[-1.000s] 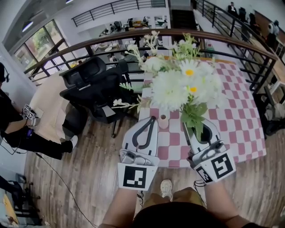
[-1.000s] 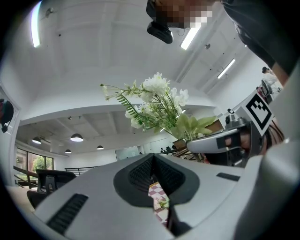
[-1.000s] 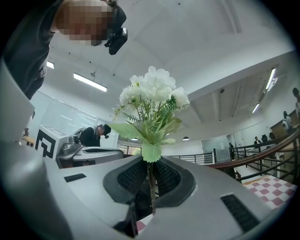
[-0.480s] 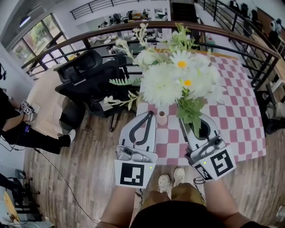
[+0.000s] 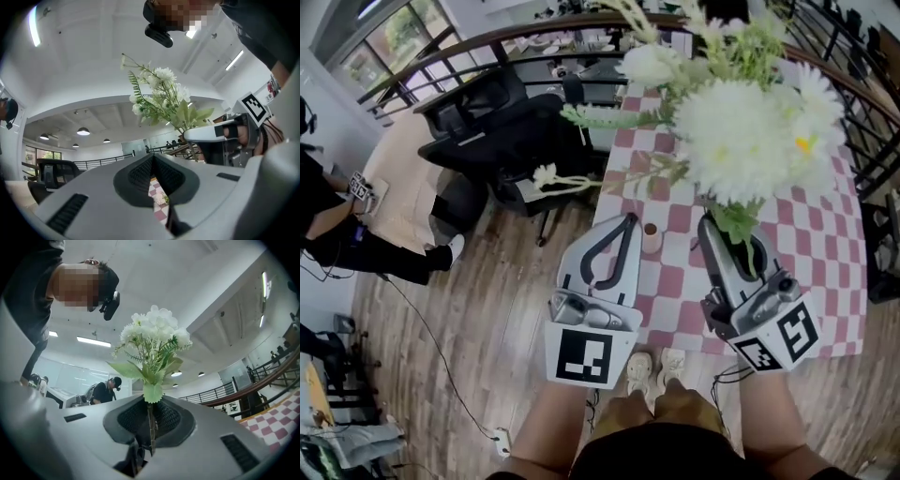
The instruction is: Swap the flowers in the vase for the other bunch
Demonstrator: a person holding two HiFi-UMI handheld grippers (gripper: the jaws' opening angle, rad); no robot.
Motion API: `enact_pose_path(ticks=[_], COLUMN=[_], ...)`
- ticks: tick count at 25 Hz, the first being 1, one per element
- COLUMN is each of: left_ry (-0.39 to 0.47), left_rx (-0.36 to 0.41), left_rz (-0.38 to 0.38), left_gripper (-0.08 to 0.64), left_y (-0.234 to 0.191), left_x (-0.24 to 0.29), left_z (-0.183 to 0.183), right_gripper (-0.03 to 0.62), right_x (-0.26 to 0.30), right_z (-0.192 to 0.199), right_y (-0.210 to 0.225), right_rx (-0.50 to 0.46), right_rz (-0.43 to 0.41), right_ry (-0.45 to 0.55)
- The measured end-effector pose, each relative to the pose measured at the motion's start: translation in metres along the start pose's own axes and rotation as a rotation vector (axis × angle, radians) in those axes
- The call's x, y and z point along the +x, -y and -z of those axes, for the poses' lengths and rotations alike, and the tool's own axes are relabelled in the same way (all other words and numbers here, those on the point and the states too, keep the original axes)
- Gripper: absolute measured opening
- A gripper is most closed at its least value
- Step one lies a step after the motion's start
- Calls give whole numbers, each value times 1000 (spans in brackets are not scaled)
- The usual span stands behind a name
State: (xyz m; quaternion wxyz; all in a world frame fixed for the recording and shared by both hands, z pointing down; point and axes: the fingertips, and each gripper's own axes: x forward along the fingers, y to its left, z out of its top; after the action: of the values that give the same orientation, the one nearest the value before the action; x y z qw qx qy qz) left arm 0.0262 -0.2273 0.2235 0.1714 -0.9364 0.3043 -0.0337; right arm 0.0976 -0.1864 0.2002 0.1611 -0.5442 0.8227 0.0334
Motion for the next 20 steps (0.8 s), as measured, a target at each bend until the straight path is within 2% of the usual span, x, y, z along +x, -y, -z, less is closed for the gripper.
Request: enact_pose_path(ticks=[5,15,20], left_ry=[-32,-87,-96], left_rx=[5,-52,-44], left_rz=[-19,-88,-78], left_gripper=[8,8,8], left_y=[0,11,12], left_x=[13,39,52], left_z=[15,41,57], right_gripper=[55,55,55], right_x=[11,25,36], right_z=[13,43,67], right_y=[12,35,45], right_rx=[22,59,73], right_rz=[-57,-129,-154], right_ry=[-2,-24,-44])
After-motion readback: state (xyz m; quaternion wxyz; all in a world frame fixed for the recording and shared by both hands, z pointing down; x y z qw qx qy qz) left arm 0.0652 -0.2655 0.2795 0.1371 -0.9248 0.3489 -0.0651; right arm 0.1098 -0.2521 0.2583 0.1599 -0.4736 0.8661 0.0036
